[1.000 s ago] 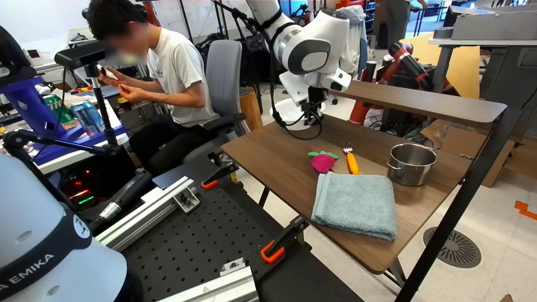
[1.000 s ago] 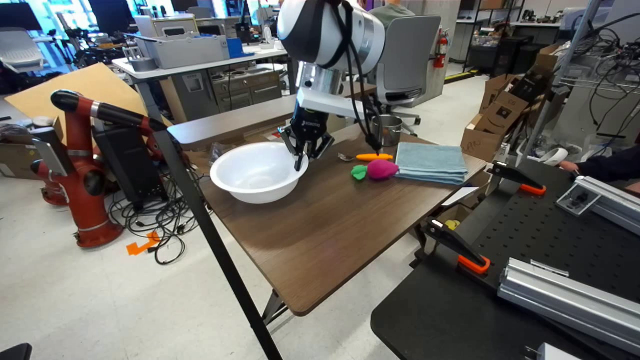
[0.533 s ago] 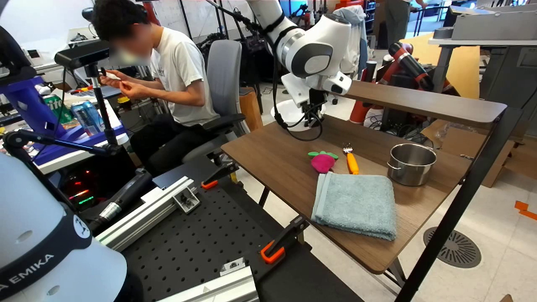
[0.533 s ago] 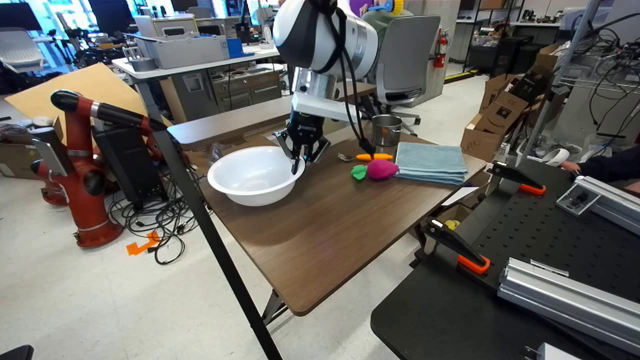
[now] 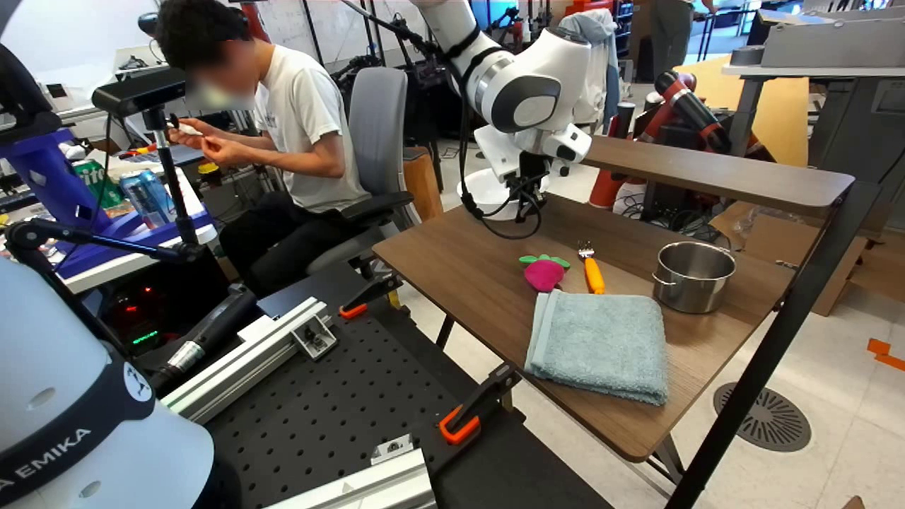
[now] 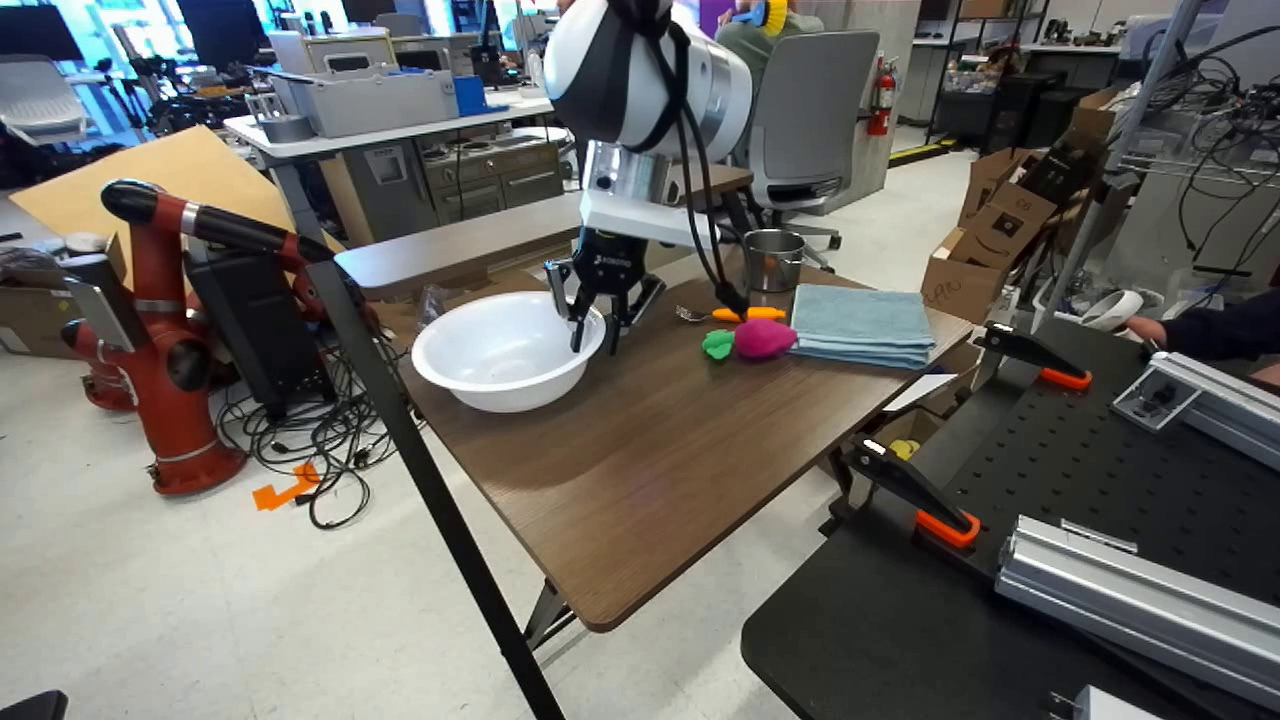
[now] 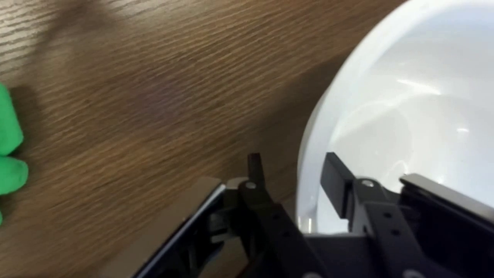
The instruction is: Move the white bowl backwards
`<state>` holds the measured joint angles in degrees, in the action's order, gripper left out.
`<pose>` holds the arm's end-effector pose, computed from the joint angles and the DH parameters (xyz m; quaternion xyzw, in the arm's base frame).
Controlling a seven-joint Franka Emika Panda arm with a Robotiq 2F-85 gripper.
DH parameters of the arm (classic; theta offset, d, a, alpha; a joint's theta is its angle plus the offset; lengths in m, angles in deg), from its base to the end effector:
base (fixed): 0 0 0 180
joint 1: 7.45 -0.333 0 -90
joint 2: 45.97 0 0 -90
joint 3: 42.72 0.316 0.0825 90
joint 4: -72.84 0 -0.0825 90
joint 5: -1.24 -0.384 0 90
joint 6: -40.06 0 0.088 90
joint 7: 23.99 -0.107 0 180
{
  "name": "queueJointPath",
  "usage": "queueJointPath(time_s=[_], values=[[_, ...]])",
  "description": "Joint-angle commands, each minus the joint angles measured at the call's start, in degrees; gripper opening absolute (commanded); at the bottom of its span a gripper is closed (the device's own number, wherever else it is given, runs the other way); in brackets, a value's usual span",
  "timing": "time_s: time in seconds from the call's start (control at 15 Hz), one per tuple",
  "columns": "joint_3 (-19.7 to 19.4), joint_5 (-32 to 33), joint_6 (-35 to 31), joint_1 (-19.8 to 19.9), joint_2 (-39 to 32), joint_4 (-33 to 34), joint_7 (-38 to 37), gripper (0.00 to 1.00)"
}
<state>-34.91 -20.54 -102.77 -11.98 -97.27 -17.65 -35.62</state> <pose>0.6783 0.1343 0.1140 -0.9713 0.1683 0.0275 0.1656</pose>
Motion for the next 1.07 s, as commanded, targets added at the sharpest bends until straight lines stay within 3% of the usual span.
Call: queueJointPath(time_s=[0.0, 0.2, 0.27, 0.73, 1.0], values=[[-0.8, 1.5, 1.8, -0.9, -0.7, 1.8, -2.0, 0.74], [-0.7, 1.4, 1.4, -0.9, 0.0, 1.2, -1.8, 0.98], [-0.7, 1.3, 1.2, -0.9, 0.3, 0.9, -1.8, 1.00], [-0.3, 0.8, 0.0, -0.8, 4.2, -2.8, -1.3, 1.00], [0.4, 0.5, -1.3, -0.9, 9.2, -8.3, -0.4, 1.00]])
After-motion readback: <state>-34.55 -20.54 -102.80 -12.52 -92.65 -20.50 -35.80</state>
